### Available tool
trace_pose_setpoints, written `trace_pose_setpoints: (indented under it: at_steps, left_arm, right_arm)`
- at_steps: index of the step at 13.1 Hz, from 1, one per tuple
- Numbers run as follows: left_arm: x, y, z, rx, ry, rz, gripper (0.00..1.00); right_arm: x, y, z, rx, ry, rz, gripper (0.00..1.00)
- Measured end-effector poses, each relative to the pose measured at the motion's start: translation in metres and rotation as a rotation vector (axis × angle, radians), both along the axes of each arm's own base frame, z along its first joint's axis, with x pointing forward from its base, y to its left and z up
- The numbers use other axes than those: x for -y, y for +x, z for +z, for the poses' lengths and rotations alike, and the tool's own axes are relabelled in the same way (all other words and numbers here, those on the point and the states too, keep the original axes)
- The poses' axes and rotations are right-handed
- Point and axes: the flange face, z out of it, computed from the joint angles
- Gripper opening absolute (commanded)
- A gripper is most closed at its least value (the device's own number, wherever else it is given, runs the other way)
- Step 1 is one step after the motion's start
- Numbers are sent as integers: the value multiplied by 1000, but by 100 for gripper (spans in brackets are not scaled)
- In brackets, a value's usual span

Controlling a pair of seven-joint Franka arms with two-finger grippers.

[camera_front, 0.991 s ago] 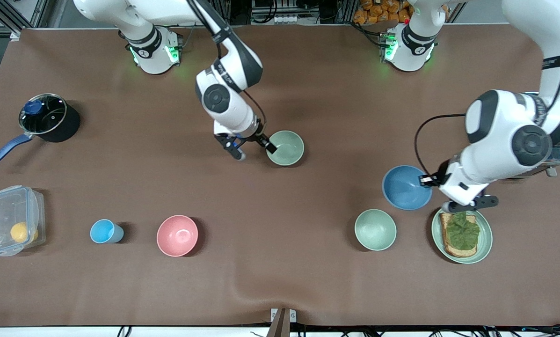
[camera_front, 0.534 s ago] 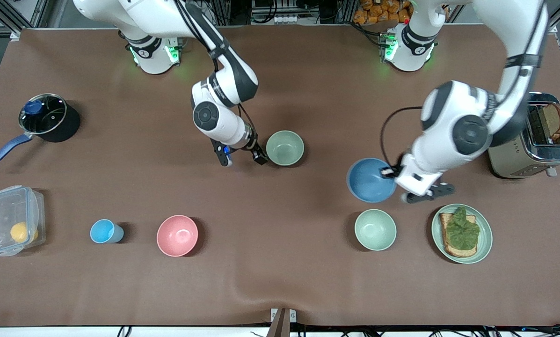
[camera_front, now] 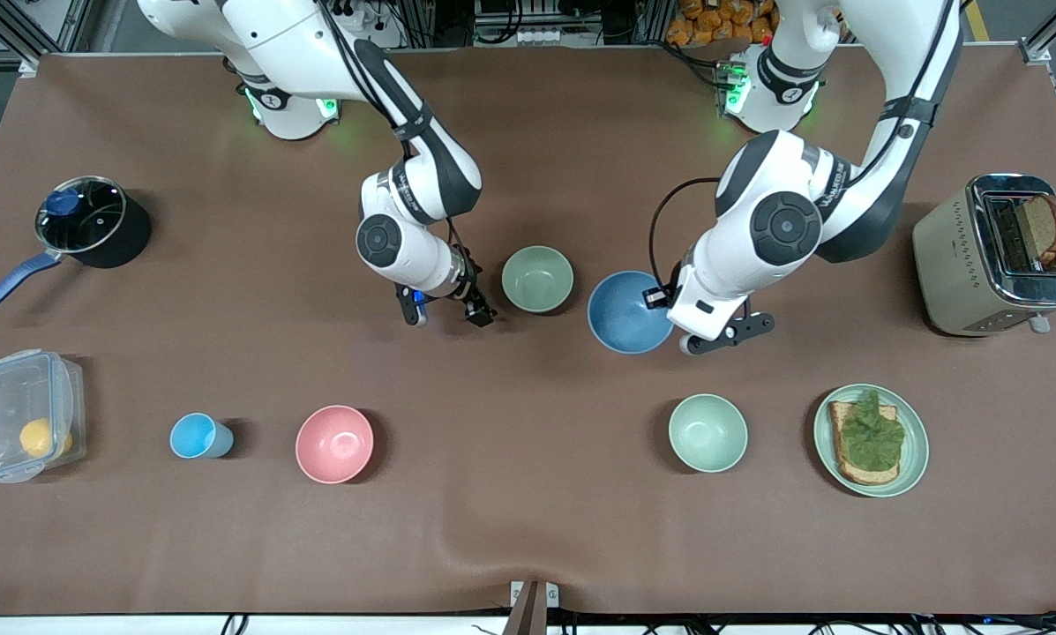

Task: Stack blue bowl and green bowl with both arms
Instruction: 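Carry the blue bowl with the left gripper over the green bowl, then lower the blue bowl into the green bowl with the left gripper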

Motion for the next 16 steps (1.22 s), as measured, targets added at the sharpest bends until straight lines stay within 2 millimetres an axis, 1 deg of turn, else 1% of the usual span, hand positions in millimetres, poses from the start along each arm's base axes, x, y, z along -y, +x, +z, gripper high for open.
trace_pose_setpoints:
  at_steps: [3, 6, 8, 11, 13, 14, 16]
  left_arm:
    - [26, -15, -4, -13, 14, 25, 0]
    - [60, -37, -12, -6, 18, 53, 0]
    - [78, -54, -26, -8, 22, 44, 0]
    - [99, -74, -46, -19, 1, 41, 0]
    - [121, -89, -61, -16, -8, 46, 0]
    - [129, -95, -69, -16, -10, 48, 0]
    - [137, -101, -85, -25, -11, 43, 0]
  right_arm:
    - [-1, -2, -4, -9, 7, -14, 100]
    - [-3, -4, -6, -13, 7, -11, 100]
    - [-4, -5, -9, -6, 5, -12, 100]
    - [-6, -6, -13, -1, 5, -12, 100]
    - [-7, -6, -13, -1, 5, -12, 100]
    - [-7, -6, -13, -1, 5, -12, 100]
    - [-8, -7, -13, -1, 6, -10, 100]
